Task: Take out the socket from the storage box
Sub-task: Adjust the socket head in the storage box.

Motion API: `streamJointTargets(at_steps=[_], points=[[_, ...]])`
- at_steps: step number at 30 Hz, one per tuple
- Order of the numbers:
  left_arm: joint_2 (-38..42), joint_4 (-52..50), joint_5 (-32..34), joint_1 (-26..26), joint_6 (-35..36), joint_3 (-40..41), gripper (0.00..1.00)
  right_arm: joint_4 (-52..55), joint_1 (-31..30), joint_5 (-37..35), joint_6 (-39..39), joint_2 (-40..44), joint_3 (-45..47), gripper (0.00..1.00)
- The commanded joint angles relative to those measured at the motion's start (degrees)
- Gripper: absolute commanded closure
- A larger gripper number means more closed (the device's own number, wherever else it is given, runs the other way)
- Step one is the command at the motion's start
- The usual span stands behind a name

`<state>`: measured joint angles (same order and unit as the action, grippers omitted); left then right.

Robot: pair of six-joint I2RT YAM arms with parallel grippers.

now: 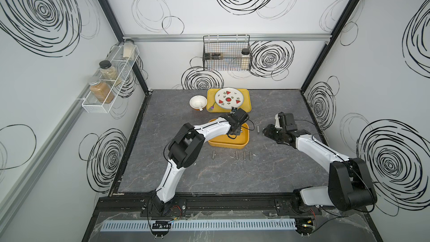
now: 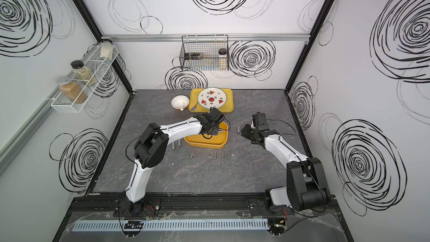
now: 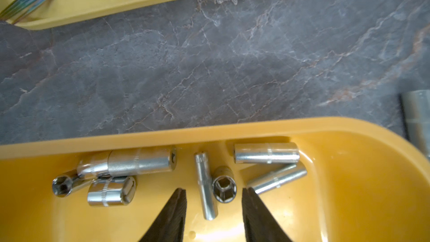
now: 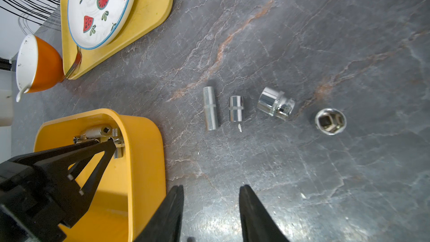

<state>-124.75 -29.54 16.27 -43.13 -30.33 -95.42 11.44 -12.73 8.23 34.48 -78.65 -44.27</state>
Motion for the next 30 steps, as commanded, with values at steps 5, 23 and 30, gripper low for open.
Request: streamJointTargets(at_steps=[5, 23, 30], points=[[0.23, 0.32, -0.89, -0.34, 0.67, -2.20, 0.61, -0.49, -0.40, 0.01, -0.45, -0.56, -1.70, 0.56], [-3.57, 0.29, -1.92, 0.27, 0.85, -3.86, 0.62, -0.54, -0.72, 0.03, -0.47, -1.19, -1.87, 0.56], [-4.18, 0.45, -2.30, 0.40, 1.05, -4.03, 0.65, -0.43, -0.80, 0.30, -0.65, -1.31, -1.90, 0.58]])
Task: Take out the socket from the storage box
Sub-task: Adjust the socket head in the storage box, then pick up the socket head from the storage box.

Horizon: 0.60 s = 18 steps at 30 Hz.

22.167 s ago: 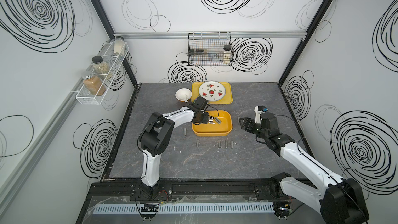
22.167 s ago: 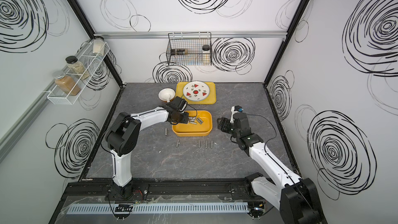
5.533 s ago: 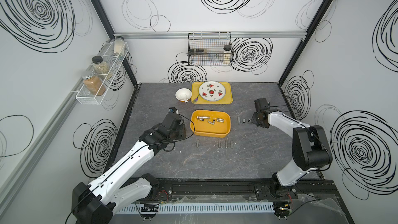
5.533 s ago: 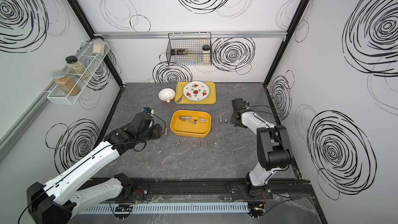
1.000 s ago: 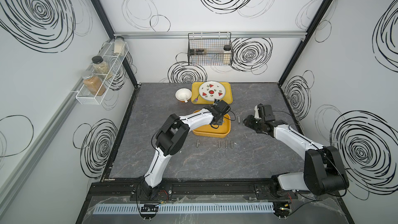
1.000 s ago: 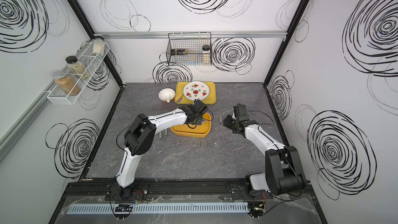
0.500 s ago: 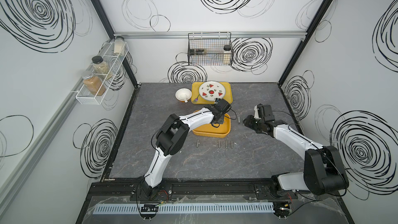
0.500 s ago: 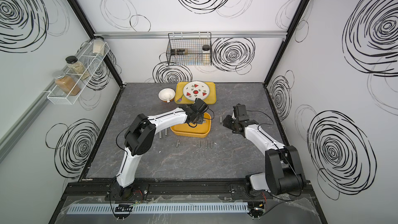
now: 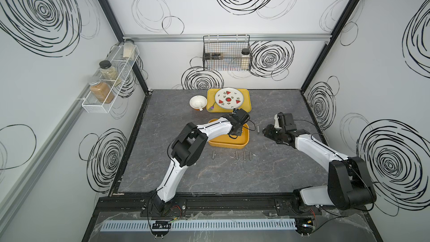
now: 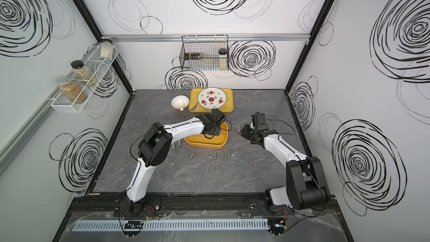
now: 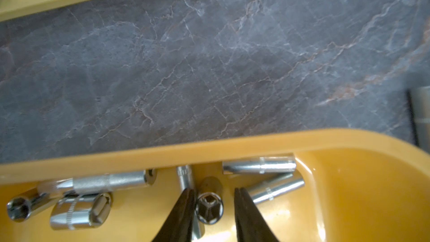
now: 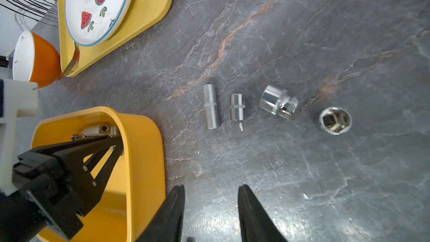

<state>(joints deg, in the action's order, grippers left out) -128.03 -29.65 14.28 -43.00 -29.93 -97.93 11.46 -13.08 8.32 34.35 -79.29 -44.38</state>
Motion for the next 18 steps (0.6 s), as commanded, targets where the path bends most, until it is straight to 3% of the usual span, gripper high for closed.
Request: streamJointTargets(at_steps=[1, 12, 18], points=[[-0.89, 0.57, -0.35, 0.29, 0.65, -1.47, 0.66, -0.48, -0.45, 0.21, -0.54, -0.73, -1.76, 0.58], [-0.56, 0.58, -0.09, 0.79, 0.80, -1.34, 0.81, -0.48, -0.50, 0.21, -0.58, -1.28, -1.85, 0.58], [1.80, 0.45, 0.48, 0.61, 0.53, -0.74, 0.84, -0.44, -0.54, 0.21, -0.56, -1.14, -1.85, 0.58]])
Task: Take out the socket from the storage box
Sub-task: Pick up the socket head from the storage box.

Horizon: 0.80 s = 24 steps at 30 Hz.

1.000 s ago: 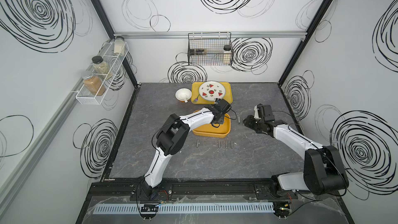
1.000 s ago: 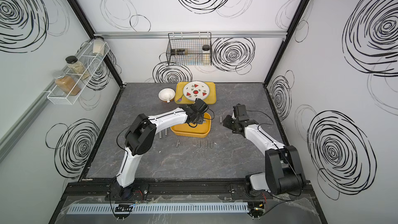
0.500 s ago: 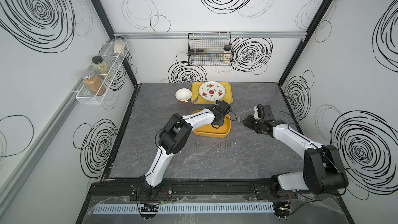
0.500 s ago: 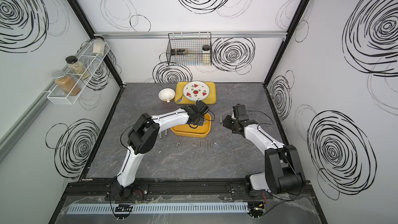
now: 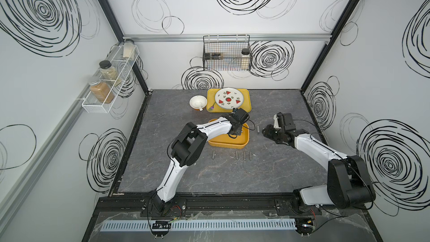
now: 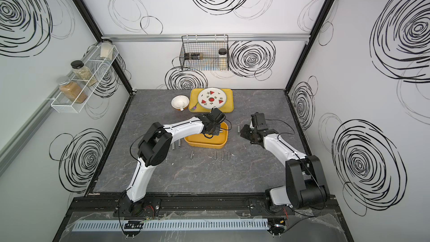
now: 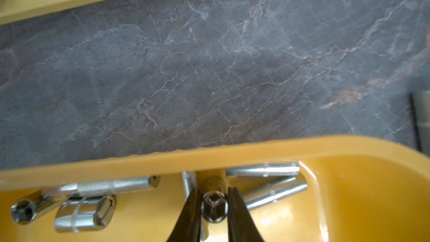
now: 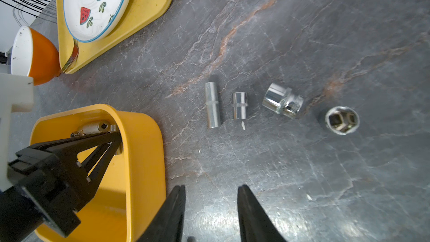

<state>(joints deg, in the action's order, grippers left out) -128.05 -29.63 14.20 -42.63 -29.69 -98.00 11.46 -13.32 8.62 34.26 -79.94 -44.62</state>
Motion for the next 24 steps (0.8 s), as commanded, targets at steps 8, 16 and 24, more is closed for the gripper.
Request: streamJointTargets(at_steps=[8, 16, 24], points=[[9.53, 0.34, 1.09, -0.29, -0.50, 3.49, 0.84, -0.60, -0.28, 0.43, -0.37, 0.03, -1.52, 0.58], [25.48, 2.30, 4.02, 2.19, -3.24, 18.70, 0.84, -0.63, -0.38, 0.43, -0.33, 0.27, -1.54, 0.58], [47.49, 7.45, 9.10, 10.82, -10.49, 42.75, 0.84, -0.72, -0.70, 0.69, -0.10, -0.22, -1.70, 0.58]])
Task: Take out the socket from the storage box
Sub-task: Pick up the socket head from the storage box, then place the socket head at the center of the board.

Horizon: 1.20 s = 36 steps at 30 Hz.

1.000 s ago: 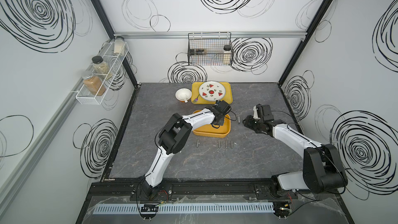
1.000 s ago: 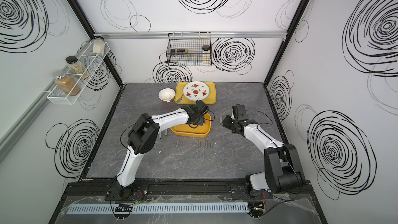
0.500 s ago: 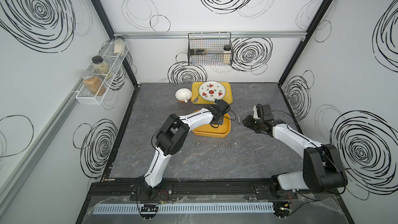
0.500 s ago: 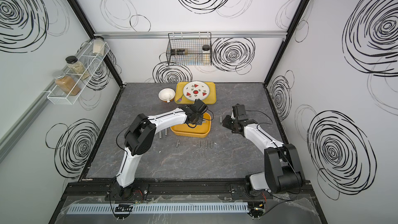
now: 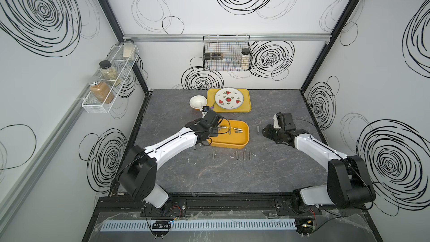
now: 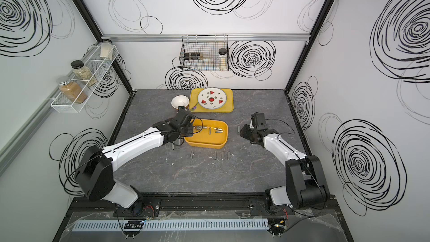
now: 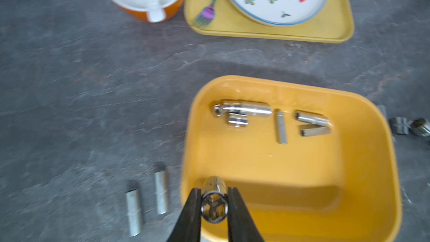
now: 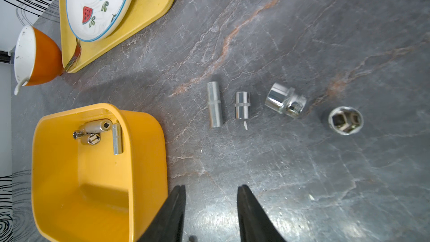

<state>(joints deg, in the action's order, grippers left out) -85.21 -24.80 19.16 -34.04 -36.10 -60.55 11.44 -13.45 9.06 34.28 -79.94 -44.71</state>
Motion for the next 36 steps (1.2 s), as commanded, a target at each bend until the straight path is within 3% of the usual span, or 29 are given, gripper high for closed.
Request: streamJointTargets(at_steps=[1, 5, 14, 32, 36], points=[[7.62, 3.80, 4.73, 3.59, -4.92, 8.59, 0.83, -0.72, -0.65, 0.25, -0.09, -0.34, -1.60, 0.58], [12.40, 5.49, 5.07, 7.02, -6.71, 15.85, 0.82, -0.75, -0.92, 0.24, -0.13, -0.59, -1.70, 0.58], [4.49, 8.36, 0.97, 12.34, -7.26, 20.17, 0.85, 0.21, -1.05, -0.27, -0.53, 0.05, -2.12, 0.58], [0.68, 10.38, -1.77, 11.90, -6.09, 21.62, 0.77, 0.15, -1.20, 0.08, -0.45, -0.65, -2.26, 0.58], [0.75, 10.29, -1.71, 11.81, -5.92, 21.53, 0.70, 0.09, -1.22, -0.01, -0.62, -0.61, -2.26, 0.58]])
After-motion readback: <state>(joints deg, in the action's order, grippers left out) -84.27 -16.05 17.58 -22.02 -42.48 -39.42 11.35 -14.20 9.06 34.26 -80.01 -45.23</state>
